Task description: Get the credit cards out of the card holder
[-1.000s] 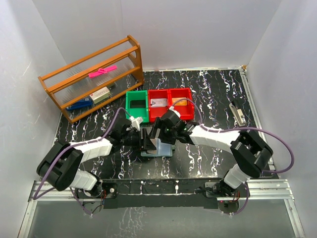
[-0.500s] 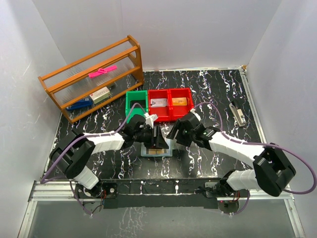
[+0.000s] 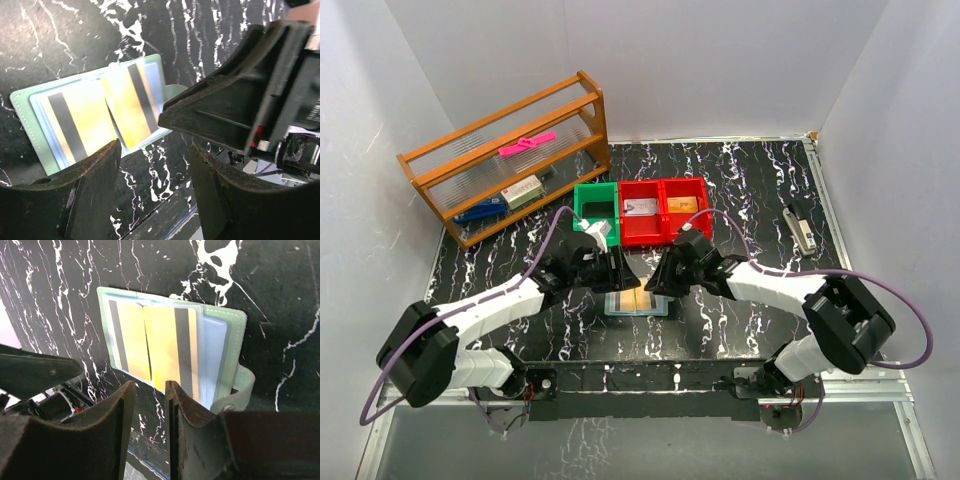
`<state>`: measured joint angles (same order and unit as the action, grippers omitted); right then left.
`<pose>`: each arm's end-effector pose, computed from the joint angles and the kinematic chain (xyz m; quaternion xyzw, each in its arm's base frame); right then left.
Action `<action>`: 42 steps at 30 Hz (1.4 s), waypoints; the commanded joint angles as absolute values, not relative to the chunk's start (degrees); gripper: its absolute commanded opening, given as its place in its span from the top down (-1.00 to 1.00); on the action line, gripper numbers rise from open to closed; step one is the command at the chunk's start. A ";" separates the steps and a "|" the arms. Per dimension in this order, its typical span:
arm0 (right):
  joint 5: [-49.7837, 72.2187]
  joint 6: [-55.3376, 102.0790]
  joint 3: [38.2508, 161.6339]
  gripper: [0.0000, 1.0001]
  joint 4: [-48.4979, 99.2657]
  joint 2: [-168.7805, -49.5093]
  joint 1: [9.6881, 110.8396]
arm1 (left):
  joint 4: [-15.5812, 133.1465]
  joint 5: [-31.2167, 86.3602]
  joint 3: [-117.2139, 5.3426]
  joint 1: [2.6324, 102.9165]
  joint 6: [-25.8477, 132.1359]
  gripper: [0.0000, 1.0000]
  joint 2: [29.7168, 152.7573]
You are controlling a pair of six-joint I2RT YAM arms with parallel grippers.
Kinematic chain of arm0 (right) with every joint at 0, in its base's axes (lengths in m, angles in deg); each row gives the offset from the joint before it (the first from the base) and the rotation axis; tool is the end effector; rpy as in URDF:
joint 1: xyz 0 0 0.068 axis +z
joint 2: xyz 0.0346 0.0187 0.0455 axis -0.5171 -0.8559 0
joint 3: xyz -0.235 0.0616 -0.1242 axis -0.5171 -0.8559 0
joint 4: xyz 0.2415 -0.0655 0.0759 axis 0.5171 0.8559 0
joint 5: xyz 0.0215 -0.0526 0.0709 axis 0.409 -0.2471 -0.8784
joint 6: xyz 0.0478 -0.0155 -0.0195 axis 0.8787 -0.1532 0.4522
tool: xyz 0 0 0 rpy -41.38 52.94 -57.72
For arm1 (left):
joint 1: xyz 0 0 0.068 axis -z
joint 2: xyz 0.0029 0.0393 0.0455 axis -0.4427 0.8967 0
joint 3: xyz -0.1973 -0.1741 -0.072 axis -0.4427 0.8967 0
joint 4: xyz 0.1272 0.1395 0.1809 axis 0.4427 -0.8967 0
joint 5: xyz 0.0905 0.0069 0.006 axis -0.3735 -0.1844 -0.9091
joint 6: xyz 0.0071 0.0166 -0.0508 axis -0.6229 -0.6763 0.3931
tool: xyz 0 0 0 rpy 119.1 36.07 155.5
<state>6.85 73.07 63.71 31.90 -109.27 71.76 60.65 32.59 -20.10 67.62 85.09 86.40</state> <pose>0.2029 0.1838 0.1738 0.0924 0.9274 0.3265 0.1575 0.1916 -0.1795 0.2195 0.0412 0.8623 -0.4077 0.2974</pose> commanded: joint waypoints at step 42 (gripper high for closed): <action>11.39 73.60 59.38 0.52 33.39 -116.58 72.00 | 72.23 39.41 -19.99 67.30 95.00 0.61 103.42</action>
